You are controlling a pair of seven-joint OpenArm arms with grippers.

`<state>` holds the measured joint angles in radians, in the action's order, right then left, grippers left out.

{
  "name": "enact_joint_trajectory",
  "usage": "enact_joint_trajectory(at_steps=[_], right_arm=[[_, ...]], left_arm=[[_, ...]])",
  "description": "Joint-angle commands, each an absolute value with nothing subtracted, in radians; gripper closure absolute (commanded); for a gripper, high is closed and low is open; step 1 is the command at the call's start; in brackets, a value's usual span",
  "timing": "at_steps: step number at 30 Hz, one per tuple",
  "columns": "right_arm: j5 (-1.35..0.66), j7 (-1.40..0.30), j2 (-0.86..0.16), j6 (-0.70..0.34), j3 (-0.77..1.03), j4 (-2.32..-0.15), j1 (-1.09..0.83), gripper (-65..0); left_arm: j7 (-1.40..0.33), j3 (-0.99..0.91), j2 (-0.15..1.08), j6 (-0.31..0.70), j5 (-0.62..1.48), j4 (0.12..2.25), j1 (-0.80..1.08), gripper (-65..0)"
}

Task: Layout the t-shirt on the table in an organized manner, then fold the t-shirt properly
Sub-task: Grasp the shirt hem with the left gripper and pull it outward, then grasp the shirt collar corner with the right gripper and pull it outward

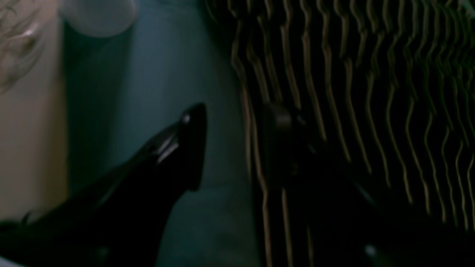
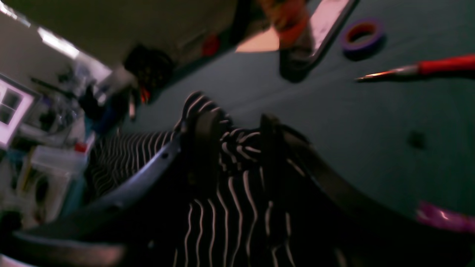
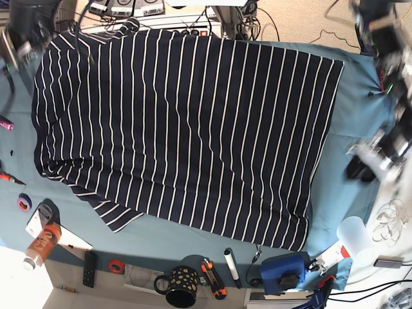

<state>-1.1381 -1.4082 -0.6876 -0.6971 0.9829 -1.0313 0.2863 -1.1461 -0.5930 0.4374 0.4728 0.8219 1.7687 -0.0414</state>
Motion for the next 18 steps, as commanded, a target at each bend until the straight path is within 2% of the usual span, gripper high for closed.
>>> enact_joint_trajectory(at_steps=[1, 6, 11, 18], right_arm=[[-1.177, -1.396, -0.722, -0.698, 0.999, -1.047, 0.259, -18.9], [-1.219, -1.396, -0.723, -0.698, 1.042, -1.047, 0.043, -18.9], [-1.354, -1.396, -0.719, -0.698, 1.052, -1.047, -0.165, -18.9], [-1.477, -1.396, -0.596, -0.698, 1.070, -1.047, -0.364, -18.9]], left_arm=[[-1.127, -0.632, 0.455, 0.478, 0.850, 1.806, -0.033, -23.8], [-1.156, -0.780, 0.455, 0.500, 0.900, 1.869, 0.104, -23.8], [-1.156, -0.891, 0.454, 0.500, 0.954, 1.892, 0.210, -23.8], [-1.156, -0.990, 0.454, 0.545, 1.011, 1.895, 0.302, -23.8]])
